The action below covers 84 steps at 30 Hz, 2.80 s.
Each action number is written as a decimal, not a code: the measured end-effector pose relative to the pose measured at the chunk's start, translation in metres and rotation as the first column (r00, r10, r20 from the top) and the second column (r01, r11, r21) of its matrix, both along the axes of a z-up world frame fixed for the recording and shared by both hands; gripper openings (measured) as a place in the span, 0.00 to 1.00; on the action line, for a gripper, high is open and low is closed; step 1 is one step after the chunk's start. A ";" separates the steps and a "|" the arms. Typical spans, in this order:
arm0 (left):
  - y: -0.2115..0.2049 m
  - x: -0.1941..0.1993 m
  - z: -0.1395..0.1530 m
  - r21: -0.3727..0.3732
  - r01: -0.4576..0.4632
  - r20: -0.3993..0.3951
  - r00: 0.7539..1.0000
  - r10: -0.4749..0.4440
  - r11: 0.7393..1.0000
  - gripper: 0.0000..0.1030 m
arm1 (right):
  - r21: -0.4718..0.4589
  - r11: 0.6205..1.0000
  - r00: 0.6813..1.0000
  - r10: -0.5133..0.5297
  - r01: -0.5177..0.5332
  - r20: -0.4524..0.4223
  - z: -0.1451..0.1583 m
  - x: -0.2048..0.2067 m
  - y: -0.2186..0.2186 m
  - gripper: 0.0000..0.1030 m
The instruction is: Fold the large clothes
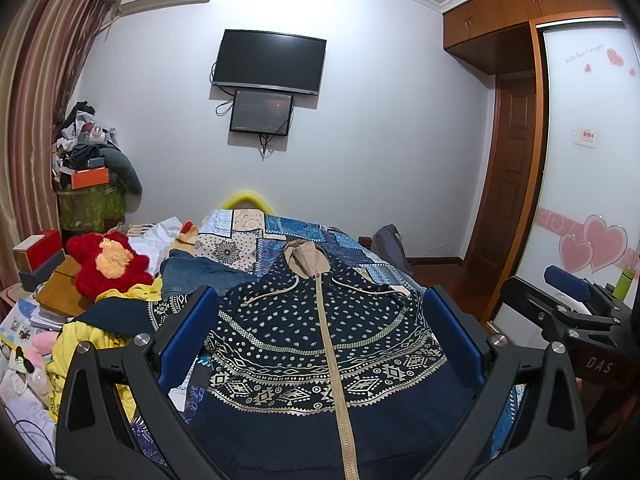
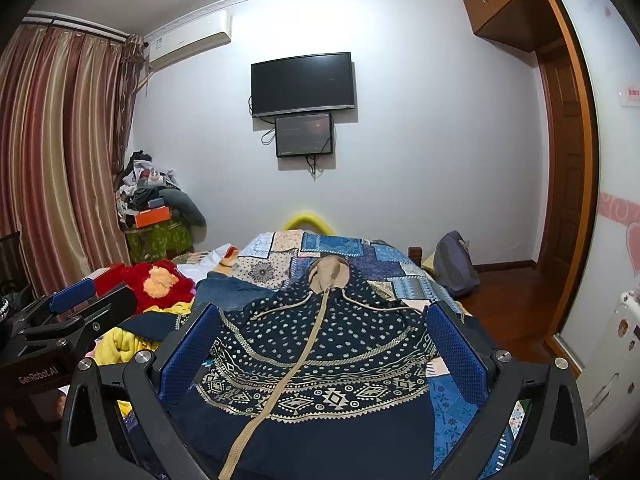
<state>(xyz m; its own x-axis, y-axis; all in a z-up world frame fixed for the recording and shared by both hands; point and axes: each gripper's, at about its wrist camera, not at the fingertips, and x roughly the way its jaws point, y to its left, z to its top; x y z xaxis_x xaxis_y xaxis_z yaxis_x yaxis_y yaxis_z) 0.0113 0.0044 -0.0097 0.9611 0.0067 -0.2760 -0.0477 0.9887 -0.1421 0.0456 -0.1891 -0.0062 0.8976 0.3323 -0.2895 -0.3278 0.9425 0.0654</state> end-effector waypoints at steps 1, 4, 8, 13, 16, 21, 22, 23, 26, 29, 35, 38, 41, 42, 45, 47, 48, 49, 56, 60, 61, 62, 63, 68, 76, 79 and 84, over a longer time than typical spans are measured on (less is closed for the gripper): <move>0.000 0.000 0.000 0.001 -0.001 0.001 1.000 0.001 1.000 1.00 | 0.000 1.000 1.000 0.001 -0.001 0.000 0.000 0.000 0.000 1.00; -0.001 0.001 0.000 0.003 0.001 -0.004 1.000 -0.001 1.000 1.00 | 0.001 1.000 1.000 0.000 0.000 0.002 0.000 0.000 0.000 1.00; -0.001 0.002 0.000 0.001 0.000 -0.003 1.000 0.000 1.000 1.00 | 0.003 1.000 1.000 0.000 0.000 0.004 0.001 0.003 0.000 1.00; 0.000 0.002 -0.001 0.009 -0.010 0.002 1.000 0.010 1.000 1.00 | 0.002 1.000 1.000 -0.003 0.003 0.006 0.000 0.004 0.000 1.00; 0.002 0.002 -0.003 0.009 -0.017 -0.001 1.000 0.017 1.000 1.00 | 0.004 1.000 1.000 -0.003 0.003 0.004 0.000 0.004 0.000 1.00; 0.012 0.008 -0.006 -0.017 -0.020 -0.019 1.000 0.020 1.000 1.00 | 0.017 1.000 1.000 -0.004 0.004 -0.009 -0.001 0.006 0.001 1.00; 0.014 0.010 -0.007 -0.017 -0.024 -0.023 0.999 0.023 1.000 1.00 | 0.024 1.000 1.000 0.001 -0.001 -0.014 -0.001 0.007 0.001 1.00; 0.017 0.012 -0.008 -0.013 -0.031 -0.028 0.999 0.031 0.999 1.00 | 0.026 1.000 1.000 0.003 -0.003 -0.016 -0.002 0.007 0.002 1.00; 0.024 0.020 -0.013 0.005 -0.063 -0.044 0.997 0.063 0.998 1.00 | 0.017 1.000 1.000 0.006 -0.006 -0.019 -0.004 0.012 0.008 1.00; 0.038 0.033 -0.020 0.009 -0.090 -0.073 0.993 0.090 0.996 1.00 | 0.004 1.000 1.000 0.007 -0.007 -0.029 -0.007 0.023 0.016 1.00; 0.084 0.073 -0.046 -0.034 -0.136 -0.183 0.975 0.128 0.990 1.00 | -0.040 0.999 0.996 -0.001 -0.003 -0.091 -0.025 0.071 0.039 1.00; 0.113 0.094 -0.062 -0.033 -0.194 -0.248 0.952 0.180 0.981 0.99 | -0.086 0.996 0.990 -0.012 0.000 -0.138 -0.040 0.106 0.051 1.00; 0.150 0.116 -0.081 -0.030 -0.248 -0.309 0.924 0.227 0.968 0.96 | -0.134 0.991 0.985 -0.022 -0.002 -0.172 -0.056 0.142 0.064 1.00; 0.165 0.123 -0.088 -0.036 -0.271 -0.327 0.913 0.245 0.962 0.95 | -0.149 0.989 0.984 -0.025 -0.002 -0.176 -0.062 0.153 0.068 1.00; 0.207 0.140 -0.108 -0.017 -0.348 -0.377 0.871 0.316 0.937 0.95 | -0.210 0.978 0.980 -0.043 0.001 -0.192 -0.080 0.190 0.082 1.00; 0.230 0.149 -0.122 0.013 -0.382 -0.410 0.841 0.353 0.924 0.94 | -0.255 0.967 0.977 -0.053 -0.001 -0.206 -0.093 0.213 0.091 1.00; 0.243 0.155 -0.132 0.018 -0.392 -0.439 0.823 0.360 0.920 0.90 | -0.272 0.962 0.974 -0.051 -0.012 -0.222 -0.100 0.226 0.095 1.00; 0.253 0.158 -0.141 0.018 -0.400 -0.463 0.809 0.362 0.916 0.82 | -0.282 0.959 0.969 -0.040 -0.031 -0.245 -0.107 0.239 0.099 1.00; 0.316 0.169 -0.210 -0.154 -0.409 -0.604 0.759 0.242 0.899 0.74 | -0.265 0.954 0.911 0.022 -0.143 -0.411 -0.156 0.309 0.115 0.99; 0.335 0.172 -0.234 -0.241 -0.437 -0.626 0.753 0.206 0.867 0.74 | -0.253 0.953 0.876 0.026 -0.168 -0.482 -0.182 0.333 0.122 0.99; 0.340 0.174 -0.237 -0.253 -0.441 -0.624 0.755 0.204 0.861 0.71 | -0.247 0.953 0.867 0.032 -0.178 -0.498 -0.186 0.337 0.125 0.99; 0.345 0.177 -0.239 -0.266 -0.441 -0.623 0.757 0.196 0.857 0.69 | -0.236 0.954 0.858 0.039 -0.185 -0.513 -0.191 0.341 0.125 0.99; 0.349 0.180 -0.241 -0.273 -0.439 -0.623 0.759 0.191 0.856 0.64 | -0.228 0.955 0.850 0.043 -0.189 -0.524 -0.194 0.341 0.124 0.99; 0.370 0.192 -0.245 -0.267 -0.474 -0.625 0.748 0.223 0.839 0.44 | -0.192 0.956 0.811 0.072 -0.223 -0.581 -0.210 0.349 0.130 0.99; 0.396 0.214 -0.233 -0.075 -0.598 -0.596 0.668 0.445 0.798 0.39 | -0.171 0.960 0.798 0.076 -0.220 -0.598 -0.209 0.349 0.128 0.99; 0.396 0.224 -0.222 0.014 -0.618 -0.566 0.643 0.516 0.786 0.19 | -0.166 0.962 0.795 0.075 -0.217 -0.602 -0.204 0.346 0.122 0.99; 0.378 0.243 -0.182 0.083 -0.578 -0.484 0.689 0.540 0.812 0.04 | -0.177 0.962 0.815 0.070 -0.207 -0.575 -0.190 0.336 0.107 0.99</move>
